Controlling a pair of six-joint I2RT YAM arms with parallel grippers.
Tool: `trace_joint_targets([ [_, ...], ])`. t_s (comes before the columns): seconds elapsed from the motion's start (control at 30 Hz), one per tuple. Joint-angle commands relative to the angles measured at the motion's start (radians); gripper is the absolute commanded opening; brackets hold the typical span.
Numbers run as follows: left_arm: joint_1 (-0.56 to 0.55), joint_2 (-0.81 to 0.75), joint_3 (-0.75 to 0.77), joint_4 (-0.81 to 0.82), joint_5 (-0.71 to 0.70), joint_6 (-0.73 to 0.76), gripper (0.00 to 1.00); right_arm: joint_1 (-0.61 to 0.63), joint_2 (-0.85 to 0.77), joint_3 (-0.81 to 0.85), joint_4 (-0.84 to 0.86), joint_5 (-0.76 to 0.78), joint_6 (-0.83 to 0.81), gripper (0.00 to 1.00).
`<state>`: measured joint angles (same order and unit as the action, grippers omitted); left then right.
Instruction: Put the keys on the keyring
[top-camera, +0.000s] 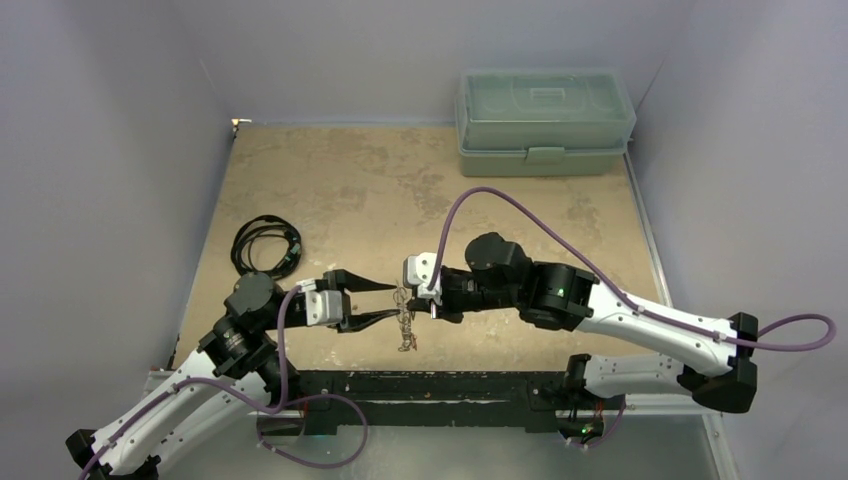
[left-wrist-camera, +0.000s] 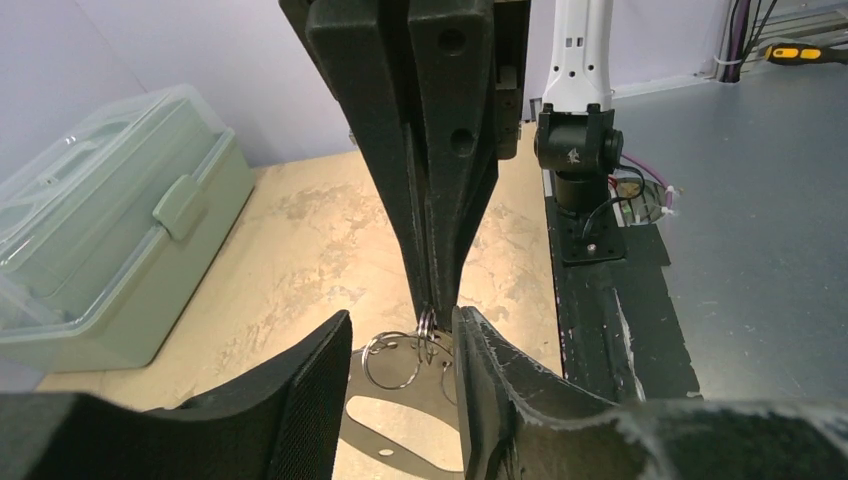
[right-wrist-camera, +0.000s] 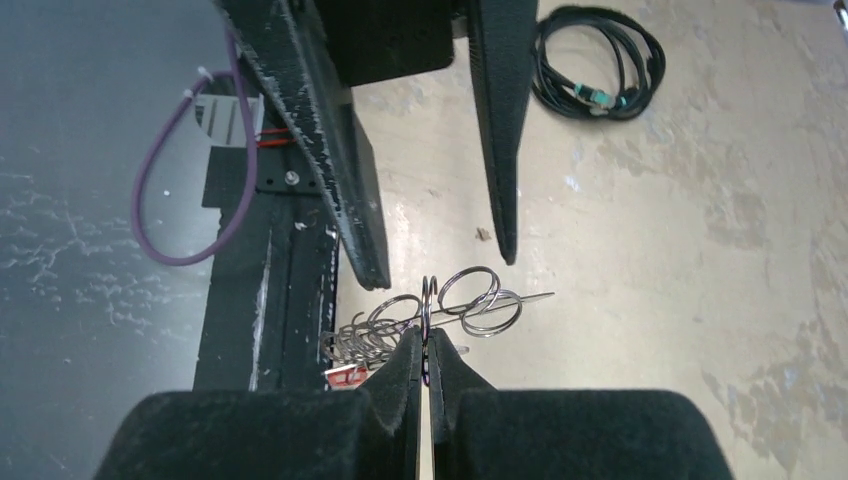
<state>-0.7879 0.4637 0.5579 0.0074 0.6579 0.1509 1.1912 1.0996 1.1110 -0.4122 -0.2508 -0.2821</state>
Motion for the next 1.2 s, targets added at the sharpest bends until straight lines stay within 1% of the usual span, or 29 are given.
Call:
trace_joint_targets([
  [0.0,-0.004,-0.002,0.044,-0.043,-0.015,0.043,0.41,0.002,0.015,0.117,-0.111,0.072,-0.009,0.00],
  [0.17,-0.003,0.017,0.067,-0.094,-0.033,0.067,0.38,0.002,0.057,0.181,-0.206,0.118,-0.013,0.00],
  [0.43,-0.003,0.088,0.101,-0.098,0.041,0.069,0.31,0.002,0.113,0.256,-0.308,0.141,-0.031,0.00],
  [0.77,-0.004,0.141,0.101,-0.076,0.081,0.051,0.27,0.002,0.138,0.283,-0.322,0.128,-0.048,0.00],
  [1.17,-0.005,0.171,0.098,-0.051,0.081,0.039,0.27,0.003,0.134,0.281,-0.313,0.103,-0.052,0.00],
])
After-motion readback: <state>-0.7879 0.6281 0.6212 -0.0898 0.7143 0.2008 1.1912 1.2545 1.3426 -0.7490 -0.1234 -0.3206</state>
